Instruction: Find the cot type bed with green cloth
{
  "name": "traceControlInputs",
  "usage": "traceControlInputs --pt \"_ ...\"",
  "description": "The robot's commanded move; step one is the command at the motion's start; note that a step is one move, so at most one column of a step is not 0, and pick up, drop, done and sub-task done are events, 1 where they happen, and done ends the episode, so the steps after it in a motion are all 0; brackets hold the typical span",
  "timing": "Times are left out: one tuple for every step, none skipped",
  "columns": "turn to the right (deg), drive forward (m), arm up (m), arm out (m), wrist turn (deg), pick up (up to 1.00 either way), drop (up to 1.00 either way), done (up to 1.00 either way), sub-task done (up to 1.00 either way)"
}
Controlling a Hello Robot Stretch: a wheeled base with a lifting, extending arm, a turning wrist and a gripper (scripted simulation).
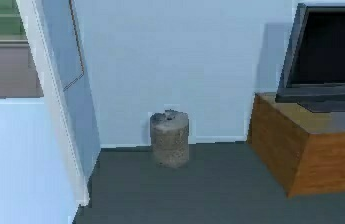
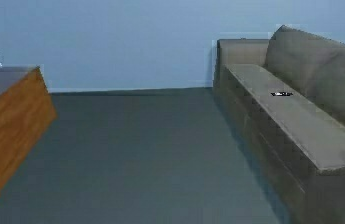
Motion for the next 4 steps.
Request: traceControlInputs --pt "0.0 0.60 0.00 0.00 0.0 0.00 0.00 0.00 0.00" --pt "-45.0 0.00 0.00 0.00 0.0 0.00 0.00 0.00 0.00" --pt "-27.0 0.00 0.00 0.00 0.0 0.00 0.00 0.00 0.00" --pt "0.0 0.50 0.00 0.00 0.0 0.00 0.00 0.00 0.00"
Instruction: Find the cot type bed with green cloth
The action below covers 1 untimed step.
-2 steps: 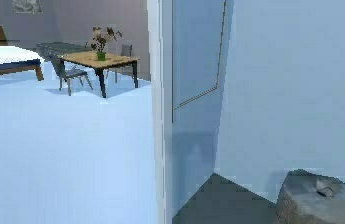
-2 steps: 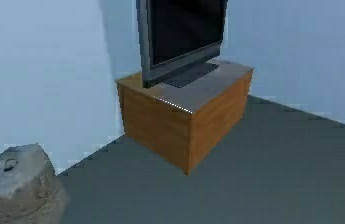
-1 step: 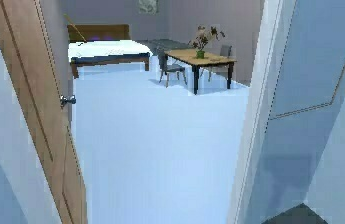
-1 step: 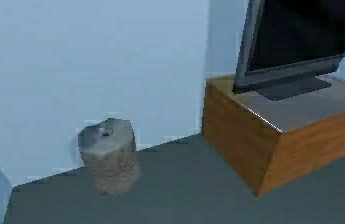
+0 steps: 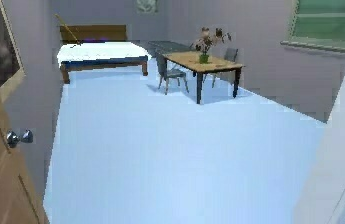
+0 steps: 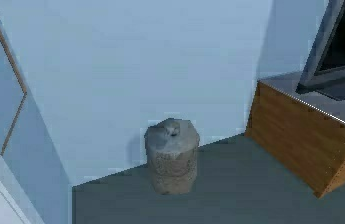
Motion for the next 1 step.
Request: traceControlInputs --pt "-9.0 0.00 0.00 0.00 0.0 0.00 0.00 0.00 0.00"
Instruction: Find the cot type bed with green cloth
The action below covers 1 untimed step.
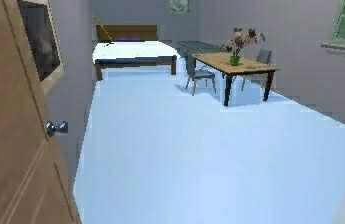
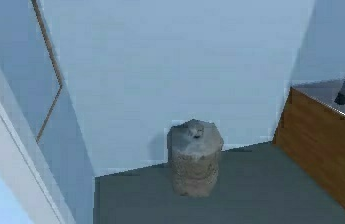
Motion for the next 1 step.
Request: traceControlInputs --pt "0.0 1.00 0.00 0.00 0.0 0.00 0.00 0.00 0.00"
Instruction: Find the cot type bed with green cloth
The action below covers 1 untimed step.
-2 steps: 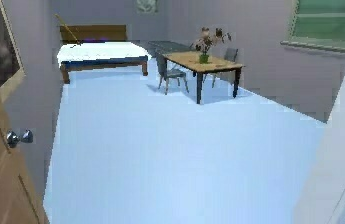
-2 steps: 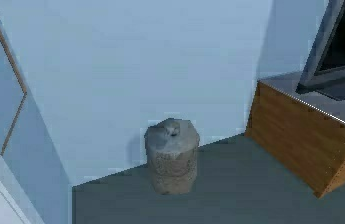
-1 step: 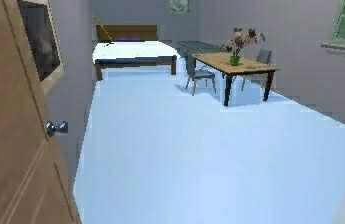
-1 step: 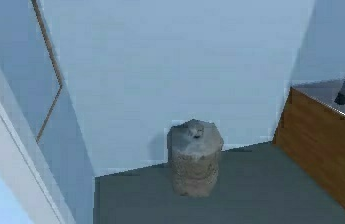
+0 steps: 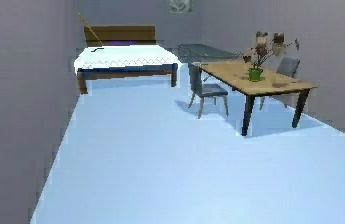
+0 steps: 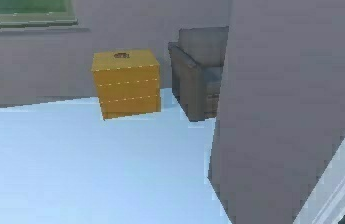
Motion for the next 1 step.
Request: traceControlInputs --pt "0.0 1.00 0.00 0.00 0.0 0.00 0.00 0.00 0.00"
